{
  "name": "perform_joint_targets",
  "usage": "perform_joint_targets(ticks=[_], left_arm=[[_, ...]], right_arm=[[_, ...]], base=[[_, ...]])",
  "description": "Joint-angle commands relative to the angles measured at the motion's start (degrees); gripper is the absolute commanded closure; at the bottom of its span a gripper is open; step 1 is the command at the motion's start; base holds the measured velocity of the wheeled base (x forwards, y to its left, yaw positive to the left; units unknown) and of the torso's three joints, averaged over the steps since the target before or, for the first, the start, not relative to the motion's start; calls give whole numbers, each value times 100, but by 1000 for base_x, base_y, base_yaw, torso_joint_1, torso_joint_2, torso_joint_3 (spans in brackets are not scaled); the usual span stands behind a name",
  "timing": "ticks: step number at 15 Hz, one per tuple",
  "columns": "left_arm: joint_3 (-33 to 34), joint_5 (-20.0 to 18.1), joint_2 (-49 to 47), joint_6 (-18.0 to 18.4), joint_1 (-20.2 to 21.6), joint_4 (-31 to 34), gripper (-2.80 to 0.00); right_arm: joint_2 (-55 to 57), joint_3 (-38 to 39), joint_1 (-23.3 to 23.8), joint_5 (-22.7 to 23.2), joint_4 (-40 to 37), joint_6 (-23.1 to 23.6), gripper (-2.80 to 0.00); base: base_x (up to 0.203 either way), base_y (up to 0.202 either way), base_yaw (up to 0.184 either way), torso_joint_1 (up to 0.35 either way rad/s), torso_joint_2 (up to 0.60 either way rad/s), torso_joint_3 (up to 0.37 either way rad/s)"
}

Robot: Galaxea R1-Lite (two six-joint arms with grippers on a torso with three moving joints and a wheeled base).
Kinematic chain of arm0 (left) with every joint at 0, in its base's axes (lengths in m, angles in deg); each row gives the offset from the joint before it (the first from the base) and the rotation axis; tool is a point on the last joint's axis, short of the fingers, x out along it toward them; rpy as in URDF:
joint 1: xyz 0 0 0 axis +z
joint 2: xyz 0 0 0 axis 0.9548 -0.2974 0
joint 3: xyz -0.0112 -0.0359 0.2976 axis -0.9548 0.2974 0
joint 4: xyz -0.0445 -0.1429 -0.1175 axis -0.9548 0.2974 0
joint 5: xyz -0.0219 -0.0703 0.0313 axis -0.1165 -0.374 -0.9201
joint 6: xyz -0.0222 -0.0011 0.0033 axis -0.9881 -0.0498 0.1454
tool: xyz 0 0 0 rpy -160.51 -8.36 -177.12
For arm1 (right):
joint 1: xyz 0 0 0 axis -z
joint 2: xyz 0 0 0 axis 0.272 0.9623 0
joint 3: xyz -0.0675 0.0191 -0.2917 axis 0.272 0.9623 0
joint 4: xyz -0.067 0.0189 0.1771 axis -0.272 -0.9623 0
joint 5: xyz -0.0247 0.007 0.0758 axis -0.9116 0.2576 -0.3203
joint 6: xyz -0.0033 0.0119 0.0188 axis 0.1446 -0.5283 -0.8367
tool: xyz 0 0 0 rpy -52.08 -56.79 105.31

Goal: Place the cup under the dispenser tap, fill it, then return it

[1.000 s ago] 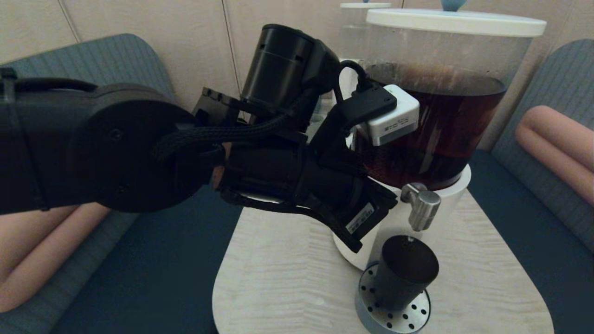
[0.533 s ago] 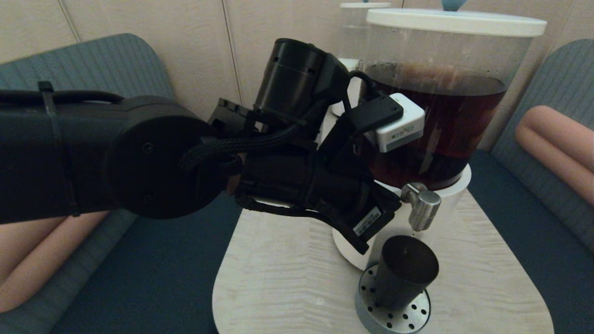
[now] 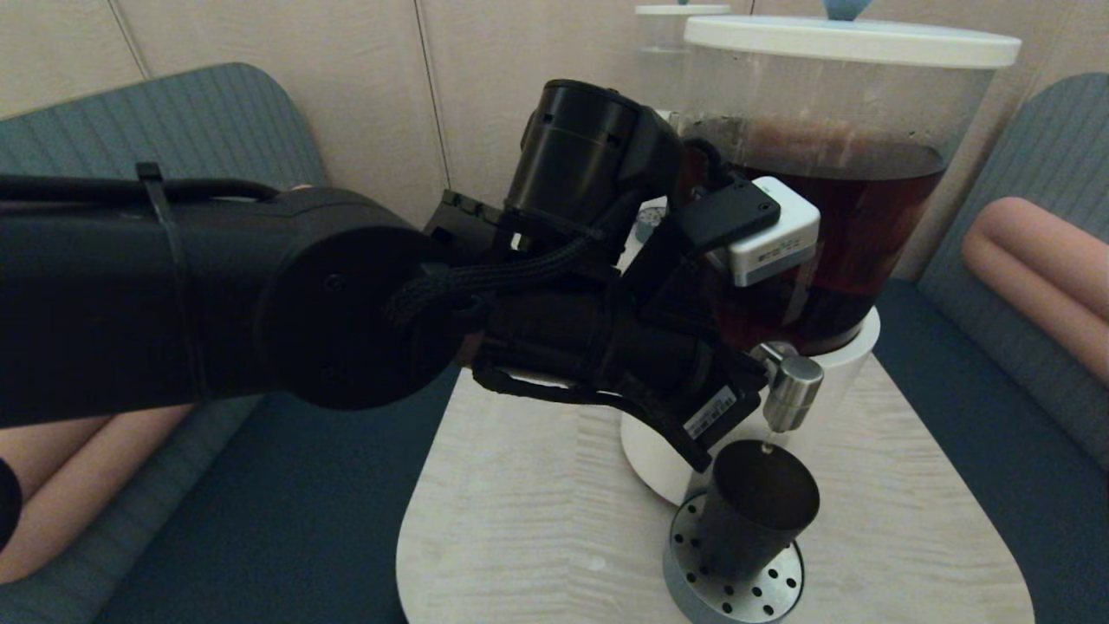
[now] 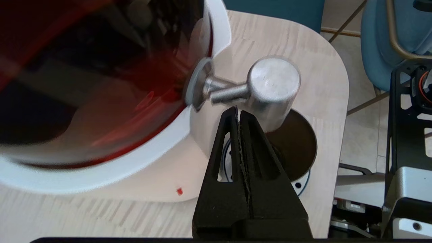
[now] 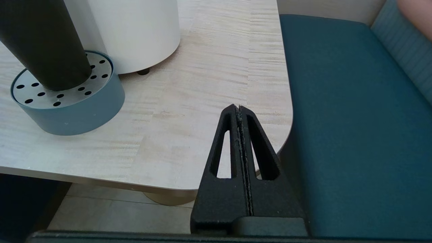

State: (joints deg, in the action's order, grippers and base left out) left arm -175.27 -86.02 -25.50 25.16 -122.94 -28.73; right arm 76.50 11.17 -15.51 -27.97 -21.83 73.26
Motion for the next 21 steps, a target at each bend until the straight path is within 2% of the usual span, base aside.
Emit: perform_joint_targets(ticks=[1,9,21], left_arm=[[-70,-5,-95,12,-23,3,0],[-366,4,-307,-58,-110,-129,0],[-419,-4,-438,-59,-127,-455,0]], right_arm=[[-11,0,0,0,0,0,0],[-11,0,0,0,0,0,0],[-11,0,0,0,0,0,0]], base=[[0,0,0,0,0,0],[0,0,0,0,0,0],[0,0,0,0,0,0]])
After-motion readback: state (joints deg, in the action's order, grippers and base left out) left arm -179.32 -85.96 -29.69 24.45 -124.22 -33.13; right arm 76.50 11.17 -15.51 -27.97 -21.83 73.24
